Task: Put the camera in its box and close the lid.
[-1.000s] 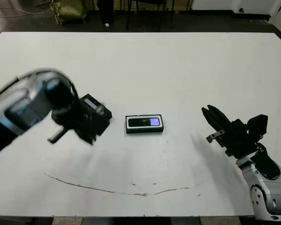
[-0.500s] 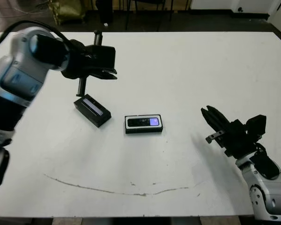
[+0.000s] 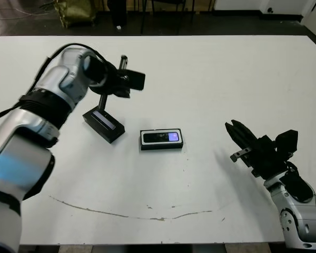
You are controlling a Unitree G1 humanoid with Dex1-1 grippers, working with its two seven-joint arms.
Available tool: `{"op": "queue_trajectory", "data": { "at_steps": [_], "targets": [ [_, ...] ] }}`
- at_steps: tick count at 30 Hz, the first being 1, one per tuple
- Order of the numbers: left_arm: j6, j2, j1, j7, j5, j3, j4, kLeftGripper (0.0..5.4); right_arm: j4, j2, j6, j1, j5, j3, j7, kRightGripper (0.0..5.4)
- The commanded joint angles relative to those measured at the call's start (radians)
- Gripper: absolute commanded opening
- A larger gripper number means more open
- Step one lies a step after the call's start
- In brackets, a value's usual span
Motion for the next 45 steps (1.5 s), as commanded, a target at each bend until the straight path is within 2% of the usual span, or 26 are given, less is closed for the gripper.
{"op": "queue_trajectory", "data": {
  "at_steps": [1,4,11,15,18,22,27,30,35,45],
  "targets": [
    [-0.031,-0.033,-0.033,-0.025,0.041,-0.030,0.066,0.00,-0.003,-0.008,0.024,0.020,-0.005,0.002,-0.006,0.01],
    [-0.067,-0.053,-0.048,-0.044,0.064,-0.045,0.097,0.00,-0.014,-0.006,0.035,0.026,-0.010,0.004,-0.018,0.01],
    [-0.123,-0.072,-0.044,-0.121,0.097,-0.071,0.108,0.00,0.011,0.000,0.001,0.026,-0.006,0.004,-0.003,0.01],
    [-0.089,-0.080,-0.029,-0.138,0.148,-0.106,0.104,0.00,0.014,0.000,0.004,0.027,-0.006,0.007,-0.001,0.01],
    [-0.093,-0.070,-0.018,-0.156,0.156,-0.110,0.100,0.00,-0.011,0.000,0.027,0.034,-0.012,0.010,-0.019,0.01],
    [-0.074,-0.065,-0.008,-0.161,0.179,-0.120,0.094,0.00,-0.004,0.000,0.010,0.036,-0.017,0.013,-0.017,0.01],
    [-0.063,-0.057,0.006,-0.167,0.205,-0.128,0.084,0.00,-0.017,-0.002,0.030,0.038,-0.019,0.017,-0.028,0.01],
    [-0.059,-0.058,0.015,-0.153,0.212,-0.128,0.093,0.00,0.002,0.004,0.012,0.035,-0.002,0.013,-0.011,0.01],
    [-0.102,-0.047,0.022,-0.166,0.205,-0.124,0.075,0.00,-0.008,0.003,0.036,0.037,0.009,0.012,-0.015,0.01],
    [-0.118,-0.005,0.056,-0.218,0.194,-0.116,0.020,0.00,-0.001,-0.003,0.014,0.036,-0.006,0.015,-0.009,0.01]
  ]
}}
